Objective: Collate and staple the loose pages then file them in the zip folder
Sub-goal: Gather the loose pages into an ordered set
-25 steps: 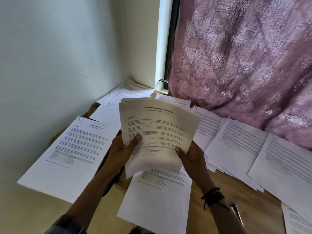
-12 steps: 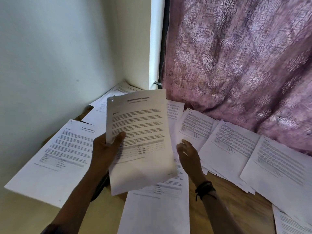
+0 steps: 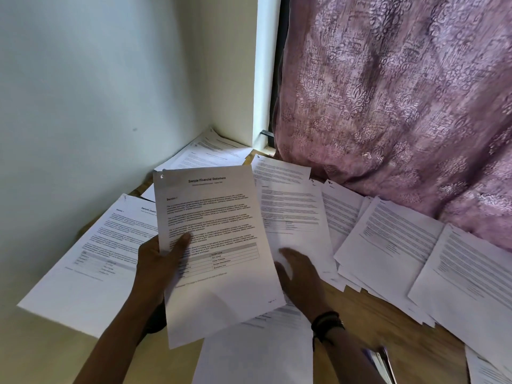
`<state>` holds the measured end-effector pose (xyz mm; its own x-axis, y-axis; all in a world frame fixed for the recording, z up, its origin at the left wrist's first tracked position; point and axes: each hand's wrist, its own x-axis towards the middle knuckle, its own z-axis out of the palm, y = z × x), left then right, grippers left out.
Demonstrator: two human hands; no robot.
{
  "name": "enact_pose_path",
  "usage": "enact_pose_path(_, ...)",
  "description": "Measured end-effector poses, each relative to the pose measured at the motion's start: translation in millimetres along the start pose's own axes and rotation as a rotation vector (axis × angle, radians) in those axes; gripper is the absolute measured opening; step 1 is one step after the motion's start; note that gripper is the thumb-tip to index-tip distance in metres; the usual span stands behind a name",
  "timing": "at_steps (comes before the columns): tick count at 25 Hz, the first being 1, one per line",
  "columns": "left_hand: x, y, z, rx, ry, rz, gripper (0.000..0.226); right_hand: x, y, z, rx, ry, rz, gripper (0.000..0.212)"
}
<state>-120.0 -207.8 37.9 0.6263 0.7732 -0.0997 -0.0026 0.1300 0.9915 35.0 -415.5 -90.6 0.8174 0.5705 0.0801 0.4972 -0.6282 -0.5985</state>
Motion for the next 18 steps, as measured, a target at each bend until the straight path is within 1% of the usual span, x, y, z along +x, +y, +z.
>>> enact_pose_path(1,0.6,-2.1,-0.9,0.002,-0.001,-0.010,0.012,1.9,2.5,-4.6,0.028,0.094,0.082,0.051)
enact_pose_path(2,1.5,-3.7,-1.5,-0.002,0.003,-0.023,0.014,5.4,6.8,-9.2,0.020,0.185,0.161,0.048)
enact_pose_path(3,2.6,-5.5,-1.8,-0.010,0.001,-0.034,0.015,9.3,9.5,-15.8,-0.015,0.215,0.237,0.050)
enact_pose_path(5,5.1,-8.5,-0.5,-0.028,-0.009,-0.058,0.017,17.3,16.4,-26.5,-0.078,0.156,0.367,0.059)
enact_pose_path(7,6.8,-11.0,3.8,-0.045,-0.023,-0.076,0.015,26.1,20.7,-34.1,-0.140,0.089,0.458,0.066)
enact_pose_path(9,6.9,-12.8,8.5,-0.064,-0.038,-0.093,0.014,36.2,21.3,-40.3,-0.174,0.035,0.511,0.071)
enact_pose_path(10,6.8,-13.4,10.6,-0.069,-0.044,-0.099,0.014,41.5,21.9,-42.2,-0.145,0.018,0.526,0.073)
enact_pose_path(14,9.4,-20.7,13.2,-0.093,-0.053,-0.133,0.013,52.1,28.3,-51.3,0.140,0.013,0.523,0.075)
enact_pose_path(16,8.1,-21.5,13.6,-0.117,-0.058,-0.143,0.017,50.1,32.1,-55.5,0.193,-0.001,0.546,0.073)
enact_pose_path(18,5.9,-23.0,13.5,-0.134,-0.056,-0.145,0.020,48.5,34.0,-58.6,0.180,-0.022,0.554,0.073)
